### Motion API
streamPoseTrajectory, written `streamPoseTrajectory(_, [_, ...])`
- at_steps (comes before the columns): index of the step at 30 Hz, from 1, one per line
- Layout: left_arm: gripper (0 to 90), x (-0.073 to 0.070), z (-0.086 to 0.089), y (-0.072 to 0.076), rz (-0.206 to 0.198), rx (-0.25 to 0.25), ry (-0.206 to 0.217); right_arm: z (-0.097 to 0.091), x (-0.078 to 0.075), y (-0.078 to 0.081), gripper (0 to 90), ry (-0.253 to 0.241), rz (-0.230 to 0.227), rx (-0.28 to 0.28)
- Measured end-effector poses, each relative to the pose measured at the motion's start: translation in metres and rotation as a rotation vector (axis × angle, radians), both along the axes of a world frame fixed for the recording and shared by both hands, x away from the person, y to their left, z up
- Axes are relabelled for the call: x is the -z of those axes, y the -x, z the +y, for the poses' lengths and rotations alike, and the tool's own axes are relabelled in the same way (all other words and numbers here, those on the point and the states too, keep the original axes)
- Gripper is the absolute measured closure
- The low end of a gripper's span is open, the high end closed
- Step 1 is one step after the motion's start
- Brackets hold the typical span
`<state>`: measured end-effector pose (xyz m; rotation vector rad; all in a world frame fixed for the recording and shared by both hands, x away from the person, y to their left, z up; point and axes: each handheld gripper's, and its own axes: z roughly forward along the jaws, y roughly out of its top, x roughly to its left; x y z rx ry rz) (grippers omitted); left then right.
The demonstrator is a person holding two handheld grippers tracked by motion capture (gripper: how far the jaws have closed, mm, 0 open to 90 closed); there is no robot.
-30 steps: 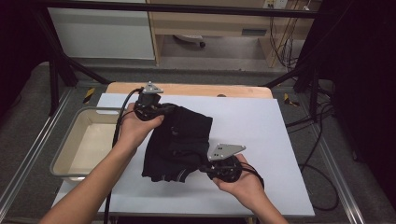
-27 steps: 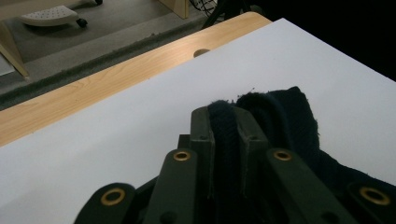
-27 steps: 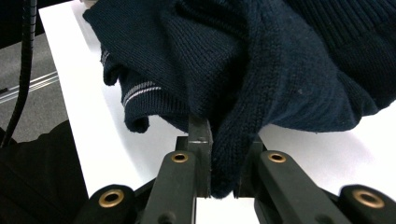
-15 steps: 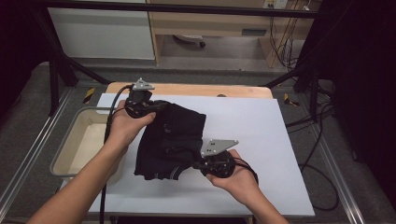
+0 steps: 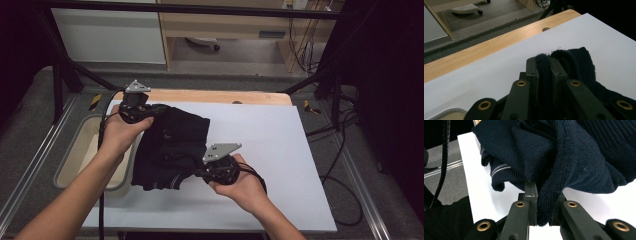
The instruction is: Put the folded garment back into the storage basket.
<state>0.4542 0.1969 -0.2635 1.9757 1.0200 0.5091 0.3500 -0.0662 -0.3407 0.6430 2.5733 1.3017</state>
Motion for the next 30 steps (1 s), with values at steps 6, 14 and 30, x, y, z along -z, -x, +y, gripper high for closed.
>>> streamPoseTrajectory(6, [79.4,-0.006,0.013,0.002,-0.005,-0.021,0.009,0.009,-0.006,-0.004,81.5,-0.002,-0.003,-0.015])
streamPoseTrajectory(14, [79.4,-0.011,0.028,0.004,-0.010,-0.040,0.007,0.021,-0.014,-0.008,81.6,-0.002,-0.007,-0.033])
streamPoseTrajectory(30, [79.4,-0.018,0.058,0.009,-0.022,-0.081,0.015,0.050,-0.021,-0.014,81.6,-0.002,-0.016,-0.066])
